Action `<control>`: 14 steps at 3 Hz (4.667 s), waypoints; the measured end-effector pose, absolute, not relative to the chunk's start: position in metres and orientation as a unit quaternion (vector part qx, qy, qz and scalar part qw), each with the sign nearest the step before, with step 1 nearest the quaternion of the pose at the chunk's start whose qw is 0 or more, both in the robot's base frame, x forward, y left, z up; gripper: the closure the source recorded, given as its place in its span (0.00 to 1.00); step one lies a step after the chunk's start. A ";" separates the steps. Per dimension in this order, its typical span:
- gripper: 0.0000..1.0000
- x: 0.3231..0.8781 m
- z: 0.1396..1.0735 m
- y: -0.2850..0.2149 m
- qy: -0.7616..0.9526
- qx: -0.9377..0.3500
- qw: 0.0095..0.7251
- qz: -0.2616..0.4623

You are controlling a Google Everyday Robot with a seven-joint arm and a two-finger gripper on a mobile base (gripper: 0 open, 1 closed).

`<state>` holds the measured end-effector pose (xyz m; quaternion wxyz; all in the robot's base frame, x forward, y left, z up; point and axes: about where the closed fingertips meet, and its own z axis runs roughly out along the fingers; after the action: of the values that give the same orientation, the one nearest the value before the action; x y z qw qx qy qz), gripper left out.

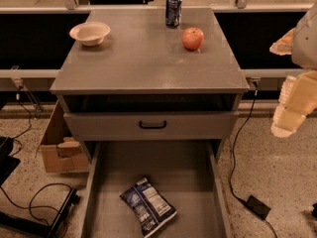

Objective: Pick blue chip bag from middle drawer and place on counter

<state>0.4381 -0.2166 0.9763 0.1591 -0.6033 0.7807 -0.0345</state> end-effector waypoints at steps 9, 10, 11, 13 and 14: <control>0.00 0.462 0.649 -0.061 0.791 -0.574 0.202 0.070; 0.00 0.461 0.591 -0.024 0.787 -0.571 0.211 0.098; 0.00 0.469 0.531 0.004 0.791 -0.559 0.216 0.126; 0.00 0.499 0.426 0.035 0.805 -0.536 0.191 0.166; 0.18 0.493 0.393 0.049 0.810 -0.529 0.177 0.183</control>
Offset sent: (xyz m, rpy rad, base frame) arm 0.0007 0.0375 -0.0981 0.0440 0.0305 -0.0003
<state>0.4933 0.0491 0.3927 0.1766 -0.5288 0.8097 0.1834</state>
